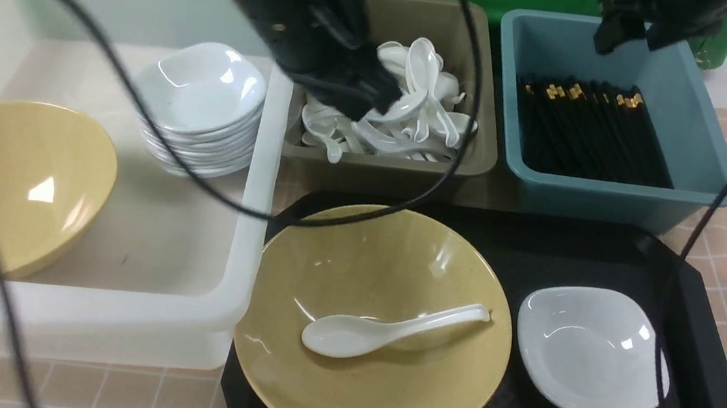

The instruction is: On brown table put chopsticks spoon bowls plates into blue grey white boxes.

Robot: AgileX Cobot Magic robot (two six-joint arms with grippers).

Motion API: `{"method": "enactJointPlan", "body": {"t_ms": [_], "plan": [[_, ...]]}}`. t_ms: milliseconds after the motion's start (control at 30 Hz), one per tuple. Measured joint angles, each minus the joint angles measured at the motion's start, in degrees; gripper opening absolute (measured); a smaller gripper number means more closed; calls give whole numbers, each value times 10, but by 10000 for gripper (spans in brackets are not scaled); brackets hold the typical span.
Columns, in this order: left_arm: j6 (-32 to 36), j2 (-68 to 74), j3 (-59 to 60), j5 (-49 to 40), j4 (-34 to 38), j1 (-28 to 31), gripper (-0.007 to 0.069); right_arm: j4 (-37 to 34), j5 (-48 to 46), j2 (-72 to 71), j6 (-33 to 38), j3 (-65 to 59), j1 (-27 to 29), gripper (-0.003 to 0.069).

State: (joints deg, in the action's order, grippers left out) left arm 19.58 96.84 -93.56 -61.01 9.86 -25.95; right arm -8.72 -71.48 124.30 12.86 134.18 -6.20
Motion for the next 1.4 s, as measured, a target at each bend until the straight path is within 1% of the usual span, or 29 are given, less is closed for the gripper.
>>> {"method": "enactJointPlan", "body": {"t_ms": [33,67,167,200,233,300,333,367,433,467,500,533,600,667,733,767,867,1000,1067,1167,1267,1300,1333,1367,1400], "plan": [[-1,-31,29,3,-1,8,1,-4,0,-41,21,-42,-9,554],[-1,-36,41,4,-1,10,1,-4,0,-48,29,-49,-13,554],[-1,-128,159,18,-1,38,1,-13,-1,-172,102,-195,-62,554],[-1,-132,165,20,-1,38,1,-13,0,-179,106,-211,-65,554],[-1,-161,212,30,-1,44,1,-14,0,-224,140,-268,-93,554],[5,-196,261,45,0,45,1,-14,0,-266,182,-340,-129,554],[11,-211,285,54,3,45,1,-15,-1,-279,207,-370,-150,554],[11,-211,289,56,3,45,1,-15,-1,-279,212,-370,-154,554],[38,-249,340,76,21,45,1,-15,-1,-291,280,-436,-211,554],[51,-261,355,81,29,45,1,-15,4,-289,305,-453,-229,554],[53,-264,360,83,31,45,1,-15,5,-288,315,-457,-233,554],[76,-280,379,87,45,45,1,-15,21,-282,350,-477,-256,554],[101,-296,393,90,66,45,1,-15,47,-264,395,-489,-281,554],[118,-302,400,92,80,45,1,-15,60,-254,418,-490,-291,554],[158,-309,407,96,123,45,1,-16,92,-219,452,-492,-302,554],[160,-309,409,96,126,45,1,-16,94,-217,457,-492,-302,554],[212,-309,419,110,175,45,1,-14,109,-167,470,-492,-303,554],[247,-309,425,116,206,45,1,-14,109,-127,477,-493,-303,554],[261,-309,425,118,219,45,1,-12,112,-112,488,-493,-303,542],[267,-309,425,122,222,45,1,-9,120,-108,489,-493,-303,482],[273,-309,425,132,222,45,1,2,133,-107,489,-492,-303,277],[273,-309,425,132,222,45,1,3,133,-107,489,-492,-303,277],[273,-309,425,141,222,45,1,7,129,-107,488,-487,-303,175],[271,-309,425,149,222,45,1,10,119,-107,484,-478,-303,135],[263,-309,425,157,222,45,1,12,108,-107,477,-466,-303,140]]}}
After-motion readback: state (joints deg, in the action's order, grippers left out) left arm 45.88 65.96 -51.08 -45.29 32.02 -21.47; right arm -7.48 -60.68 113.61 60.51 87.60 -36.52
